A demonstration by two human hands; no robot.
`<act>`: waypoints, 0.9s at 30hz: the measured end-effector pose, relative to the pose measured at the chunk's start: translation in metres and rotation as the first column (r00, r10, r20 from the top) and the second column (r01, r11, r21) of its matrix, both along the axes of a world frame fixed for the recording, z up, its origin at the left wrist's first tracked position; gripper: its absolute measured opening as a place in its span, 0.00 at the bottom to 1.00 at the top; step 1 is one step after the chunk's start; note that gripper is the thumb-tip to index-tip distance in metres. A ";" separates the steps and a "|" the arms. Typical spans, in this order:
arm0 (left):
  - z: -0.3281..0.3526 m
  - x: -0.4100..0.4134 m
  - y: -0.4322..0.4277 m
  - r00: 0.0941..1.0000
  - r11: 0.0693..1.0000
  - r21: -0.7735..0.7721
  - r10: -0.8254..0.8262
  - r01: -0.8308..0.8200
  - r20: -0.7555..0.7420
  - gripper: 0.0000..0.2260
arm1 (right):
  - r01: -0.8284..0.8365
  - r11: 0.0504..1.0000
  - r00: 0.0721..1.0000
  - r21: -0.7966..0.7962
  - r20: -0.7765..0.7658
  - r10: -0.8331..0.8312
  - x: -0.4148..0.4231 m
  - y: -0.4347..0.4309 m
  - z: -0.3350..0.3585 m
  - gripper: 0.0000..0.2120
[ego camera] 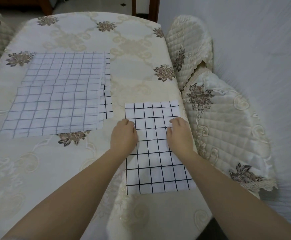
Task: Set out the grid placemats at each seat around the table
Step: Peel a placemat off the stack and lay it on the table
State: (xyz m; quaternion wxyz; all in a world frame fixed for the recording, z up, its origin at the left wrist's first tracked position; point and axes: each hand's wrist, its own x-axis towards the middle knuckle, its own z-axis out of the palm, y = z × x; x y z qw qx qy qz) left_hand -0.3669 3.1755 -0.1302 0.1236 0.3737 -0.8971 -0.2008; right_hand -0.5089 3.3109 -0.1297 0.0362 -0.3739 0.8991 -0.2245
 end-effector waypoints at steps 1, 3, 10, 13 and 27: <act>-0.006 -0.008 -0.003 0.999 0.999 -0.020 -0.046 0.046 0.020 0.10 | -0.072 0.997 0.997 0.014 -0.003 0.073 0.001 -0.014 -0.004 0.15; -0.016 -0.025 -0.008 0.986 0.992 -0.036 -0.113 0.118 0.119 0.16 | -0.212 0.974 0.977 0.086 0.009 0.212 0.002 -0.041 -0.011 0.18; -0.040 -0.051 -0.012 0.944 0.990 -0.006 -0.132 0.141 0.303 0.24 | -0.345 0.860 0.935 0.376 0.054 0.351 -0.005 -0.085 -0.034 0.26; -0.048 -0.046 -0.011 0.952 0.990 -0.064 -0.104 0.127 0.287 0.25 | -0.293 0.876 0.952 0.384 0.037 0.303 -0.011 -0.077 -0.042 0.27; -0.025 -0.026 0.002 0.980 0.998 -0.002 -0.065 0.066 0.189 0.28 | -0.094 0.974 0.995 0.207 -0.017 0.099 -0.008 -0.014 -0.036 0.32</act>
